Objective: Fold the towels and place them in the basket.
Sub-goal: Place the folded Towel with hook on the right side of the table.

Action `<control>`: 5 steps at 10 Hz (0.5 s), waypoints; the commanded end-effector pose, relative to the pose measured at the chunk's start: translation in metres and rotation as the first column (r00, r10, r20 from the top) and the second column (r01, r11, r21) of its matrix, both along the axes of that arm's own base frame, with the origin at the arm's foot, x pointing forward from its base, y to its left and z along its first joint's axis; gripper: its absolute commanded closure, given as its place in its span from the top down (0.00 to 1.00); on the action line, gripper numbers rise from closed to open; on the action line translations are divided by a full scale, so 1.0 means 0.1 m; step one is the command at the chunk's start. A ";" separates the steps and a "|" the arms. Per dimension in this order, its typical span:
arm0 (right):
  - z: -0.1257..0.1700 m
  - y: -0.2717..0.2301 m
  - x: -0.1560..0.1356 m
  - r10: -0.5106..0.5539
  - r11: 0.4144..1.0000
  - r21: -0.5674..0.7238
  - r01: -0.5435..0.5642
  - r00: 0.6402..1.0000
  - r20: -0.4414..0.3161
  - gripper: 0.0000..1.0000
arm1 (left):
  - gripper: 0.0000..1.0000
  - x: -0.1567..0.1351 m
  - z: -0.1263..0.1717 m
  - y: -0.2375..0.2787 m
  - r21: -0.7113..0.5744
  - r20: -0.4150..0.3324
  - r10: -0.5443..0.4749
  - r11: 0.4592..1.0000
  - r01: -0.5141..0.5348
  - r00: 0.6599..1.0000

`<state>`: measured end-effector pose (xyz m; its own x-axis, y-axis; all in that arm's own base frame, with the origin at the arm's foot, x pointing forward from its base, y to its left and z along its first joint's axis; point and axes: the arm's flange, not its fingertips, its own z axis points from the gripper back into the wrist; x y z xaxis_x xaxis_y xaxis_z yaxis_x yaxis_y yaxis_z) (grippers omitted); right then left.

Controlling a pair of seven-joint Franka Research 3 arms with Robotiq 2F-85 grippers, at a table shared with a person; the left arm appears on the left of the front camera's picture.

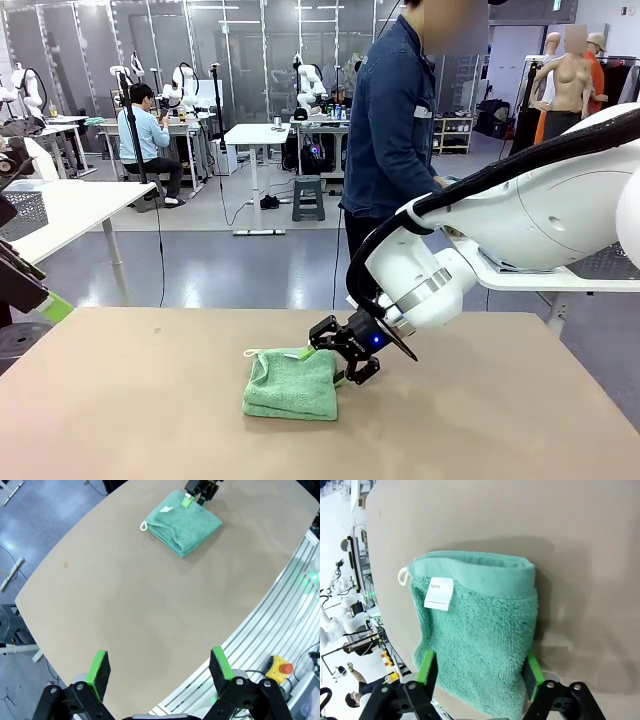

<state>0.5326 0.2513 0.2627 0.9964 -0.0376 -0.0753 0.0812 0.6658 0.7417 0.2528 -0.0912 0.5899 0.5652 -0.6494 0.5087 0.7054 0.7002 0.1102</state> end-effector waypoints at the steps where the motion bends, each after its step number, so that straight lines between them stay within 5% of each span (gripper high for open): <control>1: -0.02 0.04 0.00 -0.011 0.999 -0.048 0.011 1.000 0.005 0.00 | 1.00 0.02 -0.01 0.01 0.014 0.008 0.007 1.000 -0.007 1.000; 3: -0.02 0.04 0.00 -0.012 0.999 -0.049 0.013 1.000 0.008 0.00 | 1.00 0.02 -0.01 0.01 0.014 0.008 0.007 1.000 -0.007 1.000; 4: -0.02 0.04 -0.01 -0.013 0.999 -0.049 0.013 1.000 0.009 0.14 | 1.00 0.02 -0.01 0.01 0.014 0.008 0.007 1.000 -0.007 1.000; 5: -0.02 0.04 -0.01 -0.012 0.999 -0.051 0.012 1.000 0.008 0.05 | 1.00 0.02 -0.01 0.01 0.014 0.008 0.007 1.000 -0.007 1.000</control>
